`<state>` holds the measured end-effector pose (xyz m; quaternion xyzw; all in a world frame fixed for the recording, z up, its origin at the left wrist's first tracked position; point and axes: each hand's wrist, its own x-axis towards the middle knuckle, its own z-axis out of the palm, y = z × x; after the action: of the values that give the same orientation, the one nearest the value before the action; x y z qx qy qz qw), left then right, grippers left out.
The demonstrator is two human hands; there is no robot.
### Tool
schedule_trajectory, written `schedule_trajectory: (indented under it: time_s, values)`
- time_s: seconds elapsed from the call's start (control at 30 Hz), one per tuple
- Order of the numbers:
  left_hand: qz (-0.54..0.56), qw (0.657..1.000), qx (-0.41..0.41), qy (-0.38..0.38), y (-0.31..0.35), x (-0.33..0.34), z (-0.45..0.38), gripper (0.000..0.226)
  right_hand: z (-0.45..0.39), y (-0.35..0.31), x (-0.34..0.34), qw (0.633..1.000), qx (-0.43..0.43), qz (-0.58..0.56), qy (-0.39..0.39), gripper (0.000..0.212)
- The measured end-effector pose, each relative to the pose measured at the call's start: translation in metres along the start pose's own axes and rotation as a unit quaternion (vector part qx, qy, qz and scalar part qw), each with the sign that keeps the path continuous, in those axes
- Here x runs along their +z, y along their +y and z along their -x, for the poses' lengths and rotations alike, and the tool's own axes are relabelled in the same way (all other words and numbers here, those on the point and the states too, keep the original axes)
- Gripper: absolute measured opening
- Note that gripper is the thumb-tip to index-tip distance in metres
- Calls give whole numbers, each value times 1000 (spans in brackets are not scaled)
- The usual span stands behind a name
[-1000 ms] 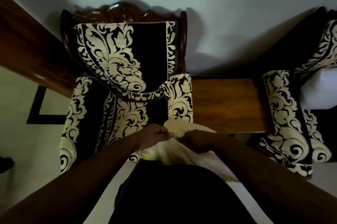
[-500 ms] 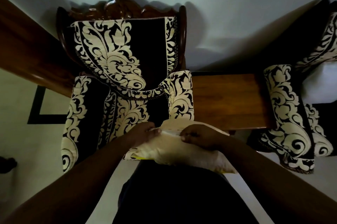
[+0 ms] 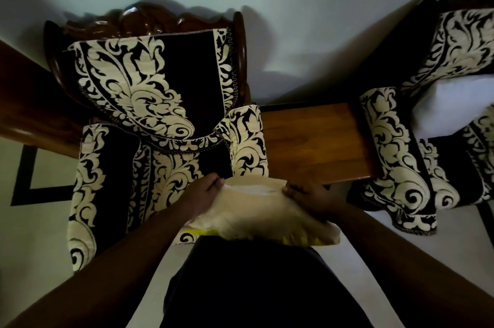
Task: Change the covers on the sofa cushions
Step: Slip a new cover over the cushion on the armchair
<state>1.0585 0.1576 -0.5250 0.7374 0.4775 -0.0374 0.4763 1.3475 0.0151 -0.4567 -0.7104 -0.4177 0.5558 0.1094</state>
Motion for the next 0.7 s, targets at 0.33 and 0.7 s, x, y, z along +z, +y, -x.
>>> schedule_trajectory:
  time_s: [0.33, 0.7]
  values:
    - [-146, 978, -91, -117, 8, 20, -19, 57, -24, 20, 5, 978, 111, 170, 49, 42]
    - [-135, 969, 62, -198, 73, 38, 0, 61, -9, -31, 7, 980, -123, 114, 102, 27]
